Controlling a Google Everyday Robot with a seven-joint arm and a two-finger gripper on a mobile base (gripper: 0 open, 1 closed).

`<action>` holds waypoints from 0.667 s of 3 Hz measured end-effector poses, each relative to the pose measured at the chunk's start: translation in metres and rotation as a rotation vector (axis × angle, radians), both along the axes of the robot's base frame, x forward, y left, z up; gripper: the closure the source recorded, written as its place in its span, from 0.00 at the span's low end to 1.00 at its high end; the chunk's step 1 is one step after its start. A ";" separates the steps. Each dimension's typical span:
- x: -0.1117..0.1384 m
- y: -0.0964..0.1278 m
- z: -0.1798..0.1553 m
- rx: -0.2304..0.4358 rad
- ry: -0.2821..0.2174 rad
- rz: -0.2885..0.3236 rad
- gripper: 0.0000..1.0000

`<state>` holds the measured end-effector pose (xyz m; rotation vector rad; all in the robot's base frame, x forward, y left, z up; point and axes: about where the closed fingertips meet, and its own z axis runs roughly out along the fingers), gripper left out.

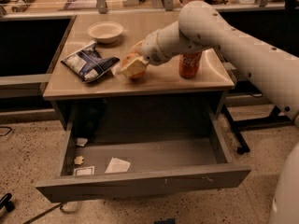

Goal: Pick orange from top drawer and place on counter

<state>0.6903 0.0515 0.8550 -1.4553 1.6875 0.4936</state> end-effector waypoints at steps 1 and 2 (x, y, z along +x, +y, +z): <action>0.000 0.000 0.000 0.000 0.000 0.000 0.57; 0.000 0.000 0.000 0.000 0.000 0.000 0.34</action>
Offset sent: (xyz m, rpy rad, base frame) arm 0.0000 0.0000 0.0000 0.0000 0.0000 0.0000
